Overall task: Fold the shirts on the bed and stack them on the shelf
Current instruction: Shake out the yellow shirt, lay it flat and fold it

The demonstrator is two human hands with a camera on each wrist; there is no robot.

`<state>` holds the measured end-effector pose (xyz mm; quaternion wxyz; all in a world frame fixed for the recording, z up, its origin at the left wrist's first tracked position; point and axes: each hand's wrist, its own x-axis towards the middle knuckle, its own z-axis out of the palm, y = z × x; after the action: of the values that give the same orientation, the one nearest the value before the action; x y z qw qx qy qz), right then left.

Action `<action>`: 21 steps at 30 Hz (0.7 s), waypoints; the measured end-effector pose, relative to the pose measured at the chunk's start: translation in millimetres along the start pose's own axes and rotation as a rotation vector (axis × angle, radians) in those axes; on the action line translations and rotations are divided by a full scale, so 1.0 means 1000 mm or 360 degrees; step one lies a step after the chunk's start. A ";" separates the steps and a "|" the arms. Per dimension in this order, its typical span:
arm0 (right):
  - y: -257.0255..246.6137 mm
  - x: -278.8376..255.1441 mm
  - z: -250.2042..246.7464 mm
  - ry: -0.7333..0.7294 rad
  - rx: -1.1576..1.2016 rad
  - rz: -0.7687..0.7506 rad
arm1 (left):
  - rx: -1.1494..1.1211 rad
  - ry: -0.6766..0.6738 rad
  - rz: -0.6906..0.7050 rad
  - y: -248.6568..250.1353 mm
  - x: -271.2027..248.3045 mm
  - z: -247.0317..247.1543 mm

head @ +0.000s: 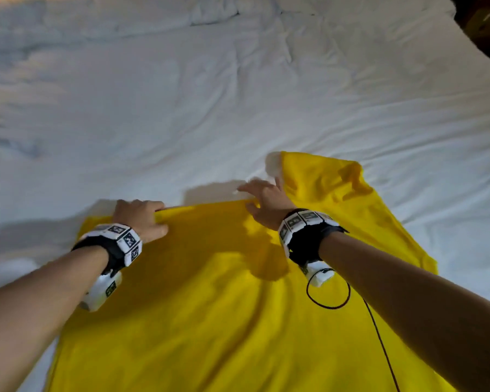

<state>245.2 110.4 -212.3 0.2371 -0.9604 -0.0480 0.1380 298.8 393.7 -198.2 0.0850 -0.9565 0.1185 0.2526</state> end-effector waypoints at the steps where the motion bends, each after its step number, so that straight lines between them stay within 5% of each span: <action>1: -0.013 0.008 0.006 -0.0127 -0.0024 0.0010 | 0.0084 -0.0047 -0.0016 -0.019 0.000 -0.001; 4: -0.042 0.032 0.007 -0.0308 -0.0122 0.0029 | 0.0044 -0.0227 -0.0121 -0.068 -0.001 -0.007; 6: -0.054 0.047 0.001 -0.0255 -0.0062 0.0029 | -0.0285 -0.0222 -0.0255 -0.095 -0.001 -0.012; 9: -0.059 0.063 0.004 -0.0170 -0.0005 0.0147 | -0.0912 0.0061 -0.0541 -0.128 0.000 -0.002; 15: -0.074 0.073 0.023 -0.0172 -0.0110 0.0190 | -0.1512 0.0127 -0.0743 -0.146 -0.001 0.029; 21: -0.097 0.061 0.047 0.0293 -0.0170 0.0348 | -0.1605 0.0607 -0.0840 -0.134 -0.014 0.034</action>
<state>287.5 226.3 -222.0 0.1727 -0.9798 0.0716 0.0716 307.7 532.2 -206.4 -0.3422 -0.9045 -0.2444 0.0719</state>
